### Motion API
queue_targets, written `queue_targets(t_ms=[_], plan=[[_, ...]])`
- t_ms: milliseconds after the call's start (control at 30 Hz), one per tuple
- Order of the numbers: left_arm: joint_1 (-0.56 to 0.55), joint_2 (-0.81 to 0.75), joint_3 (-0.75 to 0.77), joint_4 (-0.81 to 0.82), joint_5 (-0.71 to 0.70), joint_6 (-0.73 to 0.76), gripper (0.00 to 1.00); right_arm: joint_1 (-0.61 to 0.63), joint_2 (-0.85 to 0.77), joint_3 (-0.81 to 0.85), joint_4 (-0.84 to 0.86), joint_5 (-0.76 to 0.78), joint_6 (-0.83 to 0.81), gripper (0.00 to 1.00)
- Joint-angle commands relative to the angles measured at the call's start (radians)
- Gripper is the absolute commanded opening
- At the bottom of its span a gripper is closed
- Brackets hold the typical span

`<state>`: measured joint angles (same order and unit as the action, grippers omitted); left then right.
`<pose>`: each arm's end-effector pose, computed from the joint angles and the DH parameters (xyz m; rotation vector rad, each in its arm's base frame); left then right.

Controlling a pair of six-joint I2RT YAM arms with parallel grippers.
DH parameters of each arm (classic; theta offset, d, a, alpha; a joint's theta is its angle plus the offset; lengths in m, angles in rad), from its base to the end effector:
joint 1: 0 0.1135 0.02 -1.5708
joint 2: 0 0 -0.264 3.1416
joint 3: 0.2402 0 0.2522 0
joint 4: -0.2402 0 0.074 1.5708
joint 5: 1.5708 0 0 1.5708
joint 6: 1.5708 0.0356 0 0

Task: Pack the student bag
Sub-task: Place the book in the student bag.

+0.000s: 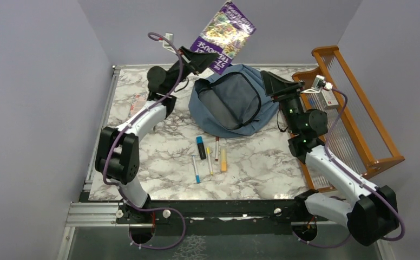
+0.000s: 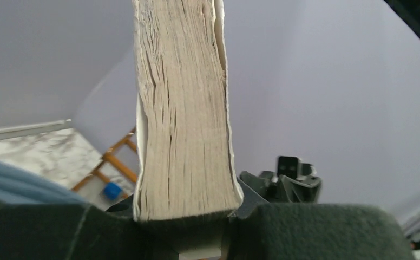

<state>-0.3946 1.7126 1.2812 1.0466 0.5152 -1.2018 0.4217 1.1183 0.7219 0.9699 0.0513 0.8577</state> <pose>0.3539 -0.1664 0.3875 0.0803 1.1957 -1.6736 0.2250 0.0989 0.3711 0.2781 1.0243 1.1404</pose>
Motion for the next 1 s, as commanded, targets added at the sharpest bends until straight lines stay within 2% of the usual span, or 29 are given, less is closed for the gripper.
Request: queue_targets(t_ms=[0, 133, 267, 367, 433, 633, 767, 967], plan=[[0.121, -0.108, -0.029, -0.131, 0.136, 0.072, 0.0, -0.003, -0.086, -0.004, -0.31, 0.003, -0.332, 0.57], [0.192, -0.165, -0.084, -0.311, 0.208, 0.166, 0.0, -0.003, -0.075, 0.089, -0.646, -0.041, -0.554, 0.62], [0.203, -0.222, -0.067, -0.655, 0.189, 0.386, 0.0, -0.003, 0.031, 0.235, -0.894, -0.09, -0.678, 0.65], [0.203, -0.254, -0.028, -0.899, 0.109, 0.534, 0.0, -0.003, 0.128, 0.325, -1.008, -0.141, -0.738, 0.71], [0.203, -0.272, -0.01, -1.007, 0.063, 0.6, 0.0, -0.003, 0.196, 0.373, -1.038, -0.165, -0.76, 0.74], [0.208, -0.304, 0.023, -1.206, -0.068, 0.679, 0.0, -0.002, 0.467, 0.599, -1.205, -0.239, -0.863, 0.78], [0.221, -0.312, 0.033, -1.261, -0.1, 0.699, 0.0, 0.006, 0.611, 0.701, -1.243, -0.244, -0.924, 0.81], [0.255, -0.305, 0.049, -1.294, -0.095, 0.721, 0.0, 0.09, 0.82, 0.868, -1.31, -0.087, -1.083, 0.83]])
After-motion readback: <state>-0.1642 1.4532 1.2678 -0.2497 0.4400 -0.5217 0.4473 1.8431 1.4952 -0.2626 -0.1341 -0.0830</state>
